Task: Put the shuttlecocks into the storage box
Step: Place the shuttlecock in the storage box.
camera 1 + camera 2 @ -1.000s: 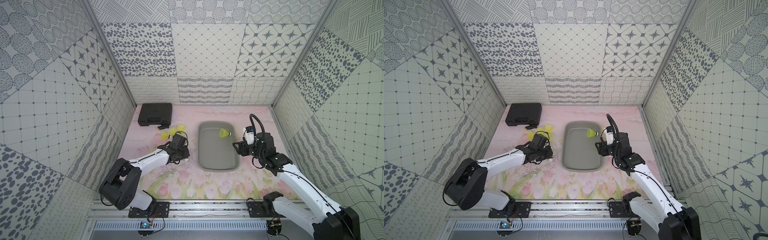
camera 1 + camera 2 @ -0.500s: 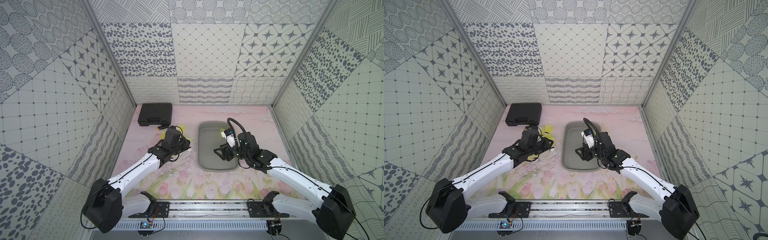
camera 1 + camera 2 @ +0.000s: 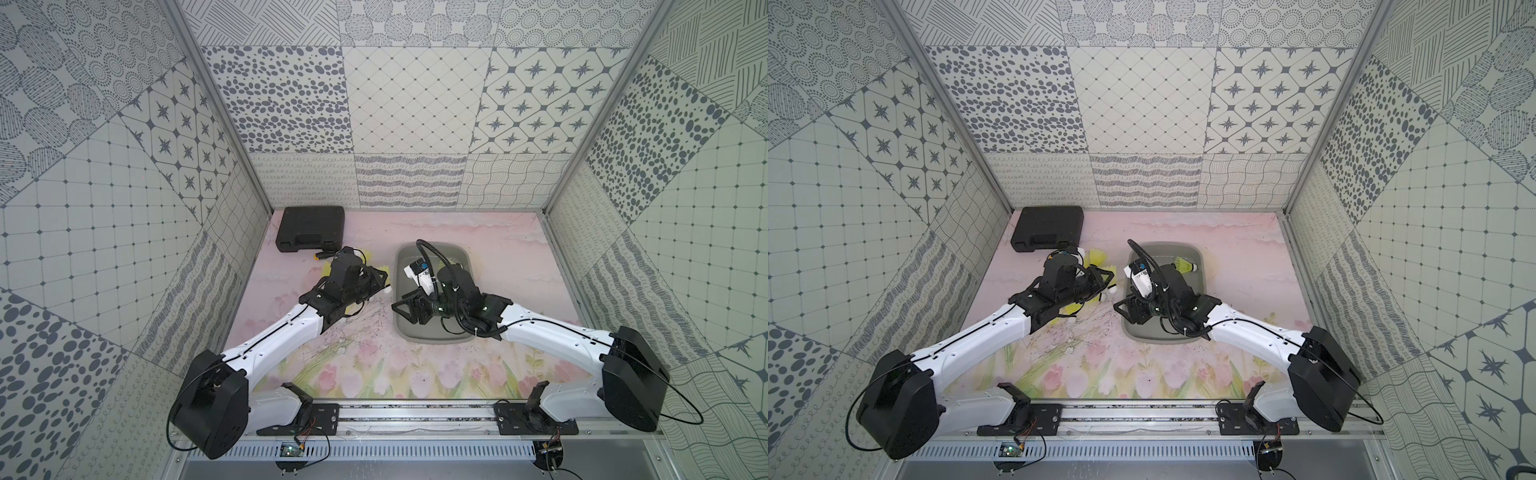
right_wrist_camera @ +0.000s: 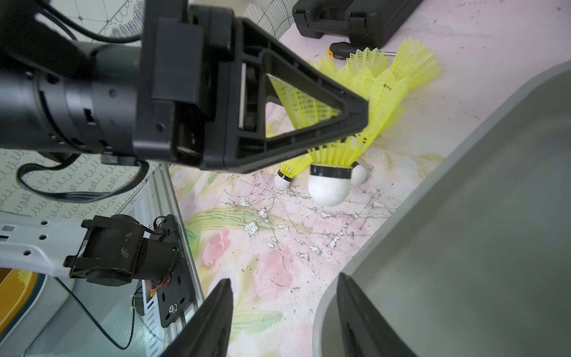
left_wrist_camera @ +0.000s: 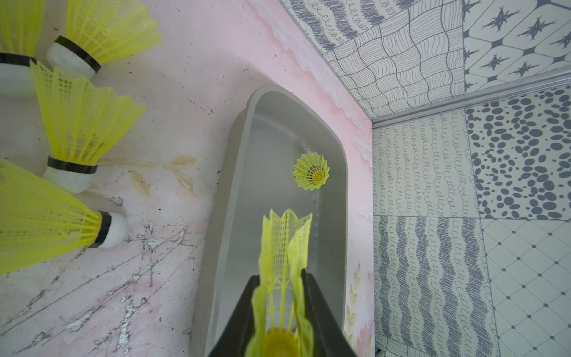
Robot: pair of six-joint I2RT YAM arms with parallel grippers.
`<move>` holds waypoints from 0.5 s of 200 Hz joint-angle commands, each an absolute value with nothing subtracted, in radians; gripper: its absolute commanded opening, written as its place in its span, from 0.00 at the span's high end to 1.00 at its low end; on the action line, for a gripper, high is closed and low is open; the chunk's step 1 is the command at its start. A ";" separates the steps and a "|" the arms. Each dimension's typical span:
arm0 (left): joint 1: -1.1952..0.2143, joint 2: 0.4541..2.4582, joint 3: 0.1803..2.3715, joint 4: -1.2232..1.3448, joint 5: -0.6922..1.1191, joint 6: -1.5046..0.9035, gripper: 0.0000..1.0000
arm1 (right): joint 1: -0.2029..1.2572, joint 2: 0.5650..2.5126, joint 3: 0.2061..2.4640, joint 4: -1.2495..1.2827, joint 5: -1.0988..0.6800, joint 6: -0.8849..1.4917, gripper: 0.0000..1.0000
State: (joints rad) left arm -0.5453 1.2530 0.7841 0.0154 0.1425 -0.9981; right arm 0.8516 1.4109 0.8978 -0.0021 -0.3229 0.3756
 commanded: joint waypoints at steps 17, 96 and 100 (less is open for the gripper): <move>-0.550 1.260 0.792 0.114 0.173 -1.053 0.75 | 0.860 1.468 0.944 0.098 -0.251 0.434 0.45; -0.549 1.256 0.781 0.123 0.188 -1.076 0.75 | 0.860 1.554 1.004 0.128 -0.170 0.434 0.42; -0.552 1.256 0.781 0.125 0.189 -1.076 0.75 | 0.861 1.558 1.009 0.126 -0.172 0.431 0.42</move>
State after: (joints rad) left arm -0.5480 1.2568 0.7837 0.0669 0.1684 -1.0557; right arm 0.8562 1.5375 0.9684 0.0658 -0.2008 0.4339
